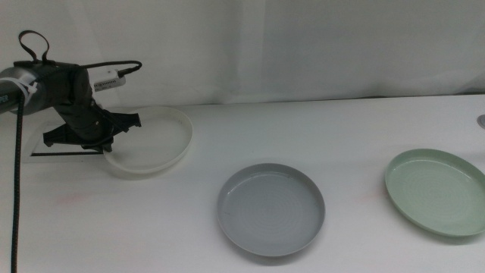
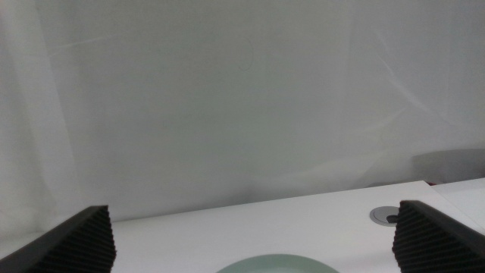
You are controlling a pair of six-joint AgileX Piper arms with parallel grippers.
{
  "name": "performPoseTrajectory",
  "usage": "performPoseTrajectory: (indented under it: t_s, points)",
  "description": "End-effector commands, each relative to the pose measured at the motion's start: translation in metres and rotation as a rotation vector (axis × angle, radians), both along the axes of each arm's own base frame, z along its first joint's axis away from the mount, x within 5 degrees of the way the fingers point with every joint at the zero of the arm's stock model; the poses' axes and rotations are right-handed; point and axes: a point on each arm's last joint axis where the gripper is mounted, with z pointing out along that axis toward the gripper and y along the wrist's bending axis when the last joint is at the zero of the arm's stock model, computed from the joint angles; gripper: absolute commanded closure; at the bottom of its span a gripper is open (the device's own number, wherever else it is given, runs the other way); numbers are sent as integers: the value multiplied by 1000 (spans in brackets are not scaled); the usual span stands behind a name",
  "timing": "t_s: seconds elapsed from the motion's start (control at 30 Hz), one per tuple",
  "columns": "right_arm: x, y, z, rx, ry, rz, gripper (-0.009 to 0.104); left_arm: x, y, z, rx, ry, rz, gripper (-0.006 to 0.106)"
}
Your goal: Stack the three bowls on top of each other.
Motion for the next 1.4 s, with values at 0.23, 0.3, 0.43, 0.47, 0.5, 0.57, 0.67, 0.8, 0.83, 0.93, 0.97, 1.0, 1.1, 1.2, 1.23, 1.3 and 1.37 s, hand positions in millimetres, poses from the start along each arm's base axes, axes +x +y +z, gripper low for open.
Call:
performPoseTrajectory:
  t_s: [0.23, 0.3, 0.43, 0.47, 0.5, 0.57, 0.67, 0.8, 0.83, 0.93, 0.97, 1.0, 1.1, 1.2, 1.23, 1.3, 1.37]
  points:
    - [1, 0, -12, -10, 24, -5, -8, -1, 2, 11, -2, -21, 9, 103]
    - [1, 0, -12, -10, 24, -5, -8, -2, 2, 21, -2, -44, 9, 103]
    - [1, 0, -12, -10, 25, -5, -8, -5, 2, 46, -2, -90, 10, 103]
    - [1, 0, -12, -10, 25, -5, -8, -7, 2, 52, -2, -101, 10, 103]
    - [1, 0, -12, -10, 25, -5, -8, -8, 2, 59, -1, -113, 9, 103]
    - [1, 0, -12, -10, 25, -5, -8, -12, 2, 74, -1, -139, 10, 103]
    - [1, 0, -12, -10, 25, -5, -8, -19, 1, 101, -5, -188, 10, 103]
    - [1, 0, -12, -10, 25, -5, -8, -32, 0, 137, -17, -252, -8, 103]
    - [1, 0, -12, -10, 25, -5, -8, -37, -1, 146, -25, -266, -17, 103]
    - [1, 0, -12, -10, 25, -5, -8, -54, -7, 175, -78, -295, -46, 103]
    - [1, 0, -12, -10, 25, -5, -8, -57, -9, 182, -92, -307, -57, 103]
    - [1, 0, -12, -10, 25, -5, -8, -62, -11, 188, -93, -314, -74, 103]
    - [1, 0, -12, -10, 25, -5, -8, -75, -21, 204, -75, -321, -126, 103]
    - [1, 0, -13, -10, 28, -5, -8, -93, -49, 220, -72, -328, -230, 103]
    - [1, 0, -13, -10, 28, -5, -8, -98, -55, 222, -75, -334, -251, 103]
    - [1, 0, -13, -10, 28, -5, -8, -109, -73, 220, -85, -337, -306, 103]
    - [1, 0, -13, -10, 28, -5, -8, -121, -89, 210, -94, -317, -352, 103]
